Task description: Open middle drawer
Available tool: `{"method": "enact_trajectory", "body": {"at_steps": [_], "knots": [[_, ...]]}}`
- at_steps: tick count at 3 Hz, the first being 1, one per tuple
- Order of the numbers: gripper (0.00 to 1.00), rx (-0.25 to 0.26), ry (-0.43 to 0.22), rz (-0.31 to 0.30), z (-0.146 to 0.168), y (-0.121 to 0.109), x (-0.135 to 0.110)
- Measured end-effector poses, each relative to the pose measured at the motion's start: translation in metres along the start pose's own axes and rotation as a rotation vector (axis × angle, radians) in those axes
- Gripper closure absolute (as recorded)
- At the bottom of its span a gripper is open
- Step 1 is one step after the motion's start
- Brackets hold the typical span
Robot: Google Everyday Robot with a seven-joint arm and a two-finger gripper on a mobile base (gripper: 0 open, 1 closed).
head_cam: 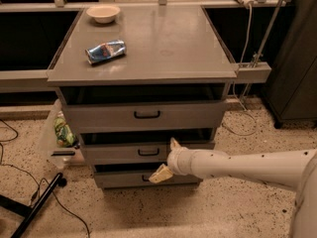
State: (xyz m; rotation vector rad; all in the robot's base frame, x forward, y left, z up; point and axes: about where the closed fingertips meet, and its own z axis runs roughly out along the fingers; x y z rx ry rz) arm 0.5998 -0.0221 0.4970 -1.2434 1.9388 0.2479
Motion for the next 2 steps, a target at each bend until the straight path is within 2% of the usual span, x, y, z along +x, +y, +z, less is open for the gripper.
{"method": "enact_trajectory", "body": {"at_steps": [1, 2], "knots": [[0.0, 0.006, -0.006, -0.021, 0.012, -0.014, -0.004], [0.0, -0.013, 0.005, -0.058, 0.036, -0.032, -0.009]]}}
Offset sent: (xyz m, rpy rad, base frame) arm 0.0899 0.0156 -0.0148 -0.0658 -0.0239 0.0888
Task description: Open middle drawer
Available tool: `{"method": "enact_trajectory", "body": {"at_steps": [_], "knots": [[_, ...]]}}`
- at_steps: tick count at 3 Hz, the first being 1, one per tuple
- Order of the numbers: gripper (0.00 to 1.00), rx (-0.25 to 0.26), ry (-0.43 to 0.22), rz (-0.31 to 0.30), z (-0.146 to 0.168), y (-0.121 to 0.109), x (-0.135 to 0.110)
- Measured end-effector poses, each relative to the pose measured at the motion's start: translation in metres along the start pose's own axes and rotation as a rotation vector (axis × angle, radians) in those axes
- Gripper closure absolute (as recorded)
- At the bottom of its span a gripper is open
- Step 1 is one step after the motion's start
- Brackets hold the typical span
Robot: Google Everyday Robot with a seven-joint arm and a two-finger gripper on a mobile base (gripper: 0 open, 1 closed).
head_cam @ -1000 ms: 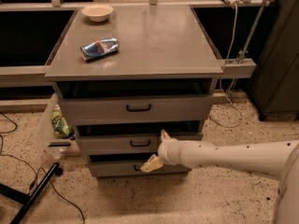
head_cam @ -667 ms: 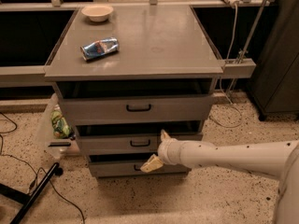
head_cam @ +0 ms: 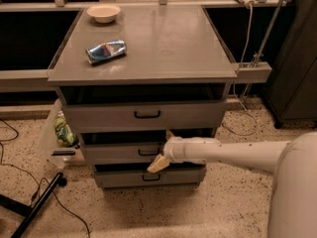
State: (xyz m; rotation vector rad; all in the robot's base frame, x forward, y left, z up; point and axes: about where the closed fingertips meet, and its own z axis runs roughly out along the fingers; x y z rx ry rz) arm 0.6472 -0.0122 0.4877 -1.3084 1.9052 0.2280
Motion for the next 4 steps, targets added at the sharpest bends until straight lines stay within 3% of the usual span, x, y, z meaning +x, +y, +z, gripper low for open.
{"method": "enact_trajectory", "body": {"at_steps": [2, 4], "knots": [[0.0, -0.081, 0.07, 0.003, 0.044, -0.011, 0.02], [0.0, -0.154, 0.113, 0.011, 0.067, -0.006, 0.035]]}}
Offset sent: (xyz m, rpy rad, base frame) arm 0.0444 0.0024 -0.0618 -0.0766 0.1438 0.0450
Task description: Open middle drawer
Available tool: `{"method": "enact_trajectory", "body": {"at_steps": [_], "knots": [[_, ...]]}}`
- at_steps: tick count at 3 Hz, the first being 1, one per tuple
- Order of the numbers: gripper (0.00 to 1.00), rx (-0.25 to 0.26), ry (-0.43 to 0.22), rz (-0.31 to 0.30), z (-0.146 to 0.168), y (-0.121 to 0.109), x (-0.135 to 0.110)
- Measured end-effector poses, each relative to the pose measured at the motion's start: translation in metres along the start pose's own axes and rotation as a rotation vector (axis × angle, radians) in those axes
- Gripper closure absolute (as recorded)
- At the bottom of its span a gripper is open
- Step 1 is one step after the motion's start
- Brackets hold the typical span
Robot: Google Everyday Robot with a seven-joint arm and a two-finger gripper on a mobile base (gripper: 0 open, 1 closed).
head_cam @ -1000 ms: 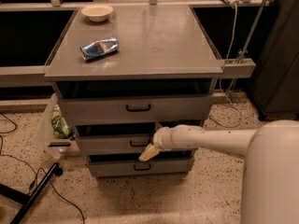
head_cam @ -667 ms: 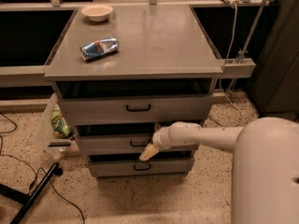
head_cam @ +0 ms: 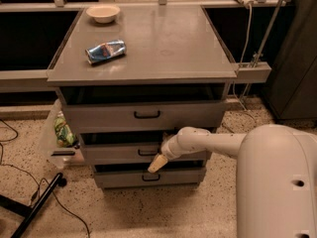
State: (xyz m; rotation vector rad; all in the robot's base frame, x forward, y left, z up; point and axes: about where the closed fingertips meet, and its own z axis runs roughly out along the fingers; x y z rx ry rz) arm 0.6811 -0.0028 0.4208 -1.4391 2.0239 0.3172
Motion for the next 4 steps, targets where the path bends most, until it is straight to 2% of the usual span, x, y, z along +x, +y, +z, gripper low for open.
{"method": "enact_trajectory", "body": {"at_steps": [1, 3, 4], "knots": [[0.0, -0.048, 0.026, 0.018, -0.012, 0.018, 0.008], [0.0, -0.194, 0.067, 0.06, -0.05, 0.084, 0.024], [0.0, -0.195, 0.068, 0.06, -0.05, 0.084, 0.024]]}}
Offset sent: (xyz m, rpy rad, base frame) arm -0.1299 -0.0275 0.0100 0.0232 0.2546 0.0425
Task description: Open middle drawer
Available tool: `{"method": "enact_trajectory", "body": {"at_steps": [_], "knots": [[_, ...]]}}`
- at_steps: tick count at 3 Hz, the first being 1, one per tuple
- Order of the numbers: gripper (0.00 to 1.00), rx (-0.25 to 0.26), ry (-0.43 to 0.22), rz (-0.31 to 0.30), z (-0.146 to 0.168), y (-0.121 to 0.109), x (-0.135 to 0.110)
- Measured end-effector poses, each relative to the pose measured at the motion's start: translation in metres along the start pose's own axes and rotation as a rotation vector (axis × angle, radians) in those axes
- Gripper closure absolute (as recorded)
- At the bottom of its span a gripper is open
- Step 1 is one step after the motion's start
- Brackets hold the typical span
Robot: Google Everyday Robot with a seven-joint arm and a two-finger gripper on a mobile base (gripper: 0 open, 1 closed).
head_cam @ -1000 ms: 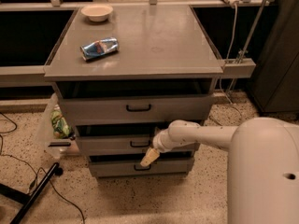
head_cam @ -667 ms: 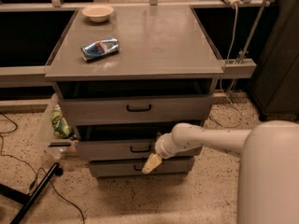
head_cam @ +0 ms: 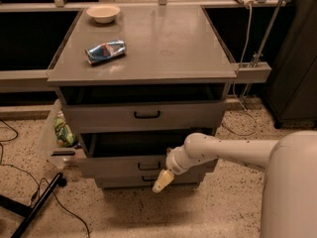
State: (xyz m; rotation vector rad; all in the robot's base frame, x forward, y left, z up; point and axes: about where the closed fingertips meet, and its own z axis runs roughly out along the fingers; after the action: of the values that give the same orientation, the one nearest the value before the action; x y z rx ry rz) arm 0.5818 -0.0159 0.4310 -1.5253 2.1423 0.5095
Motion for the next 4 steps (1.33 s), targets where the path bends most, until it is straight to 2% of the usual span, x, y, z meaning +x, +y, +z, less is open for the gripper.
{"method": "enact_trajectory", "body": {"at_steps": [2, 3, 4], "knots": [[0.0, -0.031, 0.01, 0.01, 0.002, 0.008, 0.002], [0.0, -0.054, 0.012, 0.037, 0.0, 0.018, 0.006], [0.0, -0.055, 0.012, 0.037, -0.003, 0.018, 0.004]]}}
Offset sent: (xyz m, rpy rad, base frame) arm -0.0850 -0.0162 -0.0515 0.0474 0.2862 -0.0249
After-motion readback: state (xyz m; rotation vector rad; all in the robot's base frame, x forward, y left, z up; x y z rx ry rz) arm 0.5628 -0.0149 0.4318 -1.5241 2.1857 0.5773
